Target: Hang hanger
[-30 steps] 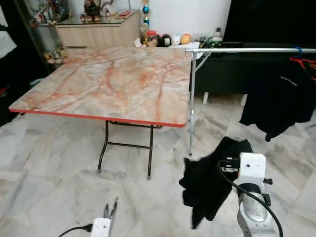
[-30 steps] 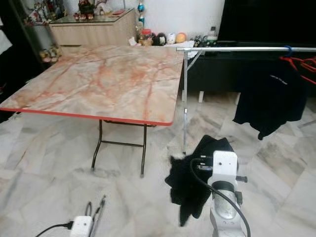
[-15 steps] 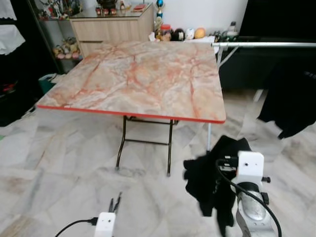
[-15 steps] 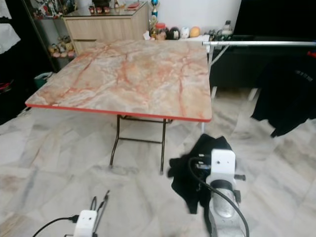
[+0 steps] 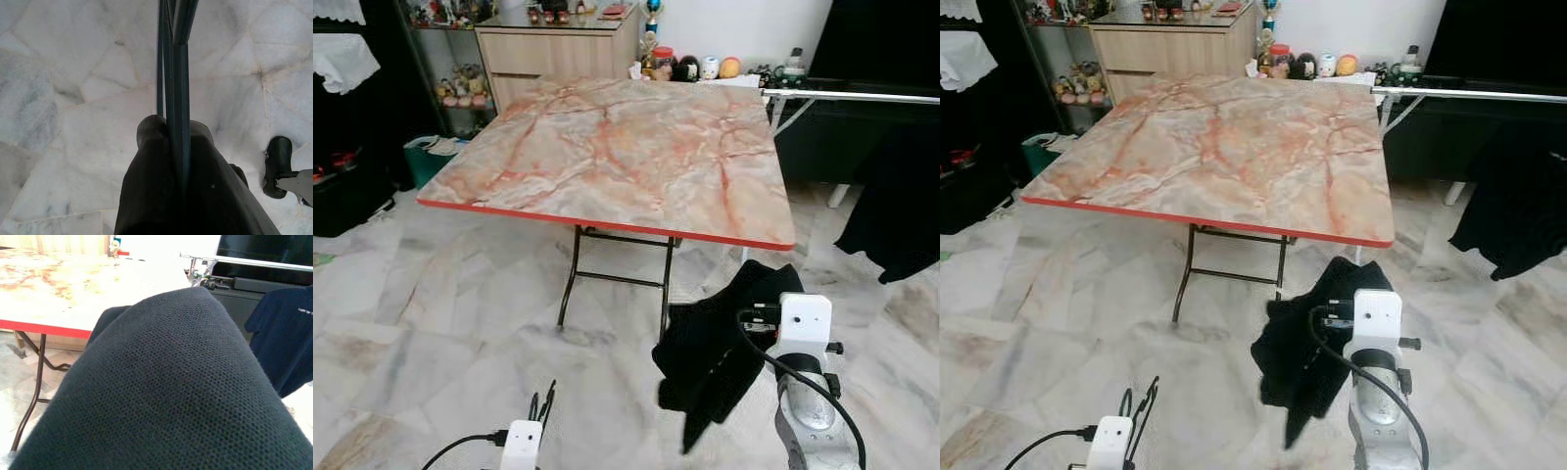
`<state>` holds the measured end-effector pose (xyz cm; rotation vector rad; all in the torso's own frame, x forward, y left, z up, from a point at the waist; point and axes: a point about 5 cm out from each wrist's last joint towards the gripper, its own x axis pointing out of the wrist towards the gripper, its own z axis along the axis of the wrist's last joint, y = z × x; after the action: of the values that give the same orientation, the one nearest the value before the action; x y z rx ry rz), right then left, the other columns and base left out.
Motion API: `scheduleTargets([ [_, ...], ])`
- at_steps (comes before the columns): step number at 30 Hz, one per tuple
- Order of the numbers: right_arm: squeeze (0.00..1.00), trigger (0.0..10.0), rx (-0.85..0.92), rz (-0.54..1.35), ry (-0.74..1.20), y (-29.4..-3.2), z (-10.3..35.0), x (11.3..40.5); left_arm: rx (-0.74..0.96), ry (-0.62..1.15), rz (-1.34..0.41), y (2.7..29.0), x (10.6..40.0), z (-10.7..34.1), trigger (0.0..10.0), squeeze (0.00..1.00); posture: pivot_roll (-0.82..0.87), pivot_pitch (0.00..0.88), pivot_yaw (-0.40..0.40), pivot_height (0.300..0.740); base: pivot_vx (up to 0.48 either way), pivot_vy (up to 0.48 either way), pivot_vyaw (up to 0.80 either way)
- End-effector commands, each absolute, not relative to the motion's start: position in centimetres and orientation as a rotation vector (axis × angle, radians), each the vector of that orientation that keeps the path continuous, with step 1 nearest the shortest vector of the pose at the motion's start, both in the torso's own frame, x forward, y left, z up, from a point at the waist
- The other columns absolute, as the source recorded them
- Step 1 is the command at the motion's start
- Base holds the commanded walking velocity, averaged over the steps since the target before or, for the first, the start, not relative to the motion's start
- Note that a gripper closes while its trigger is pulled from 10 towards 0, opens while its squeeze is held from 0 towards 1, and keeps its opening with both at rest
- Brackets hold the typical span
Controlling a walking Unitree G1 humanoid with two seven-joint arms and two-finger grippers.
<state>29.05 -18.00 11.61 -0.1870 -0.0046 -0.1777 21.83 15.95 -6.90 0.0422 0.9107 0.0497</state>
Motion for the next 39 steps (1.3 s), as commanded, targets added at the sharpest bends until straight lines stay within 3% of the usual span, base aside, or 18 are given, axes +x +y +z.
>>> scheduleTargets([
  [1, 0.00, 10.0, -0.177, -0.177, -0.057, -17.8, 12.6, 29.3, 0.046, 0.929, 0.053, 16.3, 21.3, -7.2, 10.0, 0.00, 0.03, 0.026, 0.043, 0.740, 0.315, 0.000, 0.00],
  [25, 0.00, 10.0, -0.191, -0.036, -0.174, -15.2, 15.7, 31.2, 0.028, 0.927, 0.048, 16.5, 21.4, -7.1, 10.0, 0.00, 0.01, 0.038, 0.049, 0.740, 0.309, 0.000, 0.08],
  [30, 0.00, 10.0, -0.201, 0.020, -0.301, -13.4, 19.3, 33.4, 0.028, 0.926, 0.046, 16.5, 21.6, -7.0, 10.0, 0.00, 0.01, 0.045, 0.062, 0.740, 0.302, 0.000, 0.00],
  [39, 0.00, 10.0, -0.230, -0.004, -0.555, -13.4, 28.4, 37.2, 0.027, 0.921, 0.046, 16.5, 21.8, -6.9, 10.0, 0.00, 0.00, 0.045, 0.074, 0.740, 0.300, 0.000, 0.00],
])
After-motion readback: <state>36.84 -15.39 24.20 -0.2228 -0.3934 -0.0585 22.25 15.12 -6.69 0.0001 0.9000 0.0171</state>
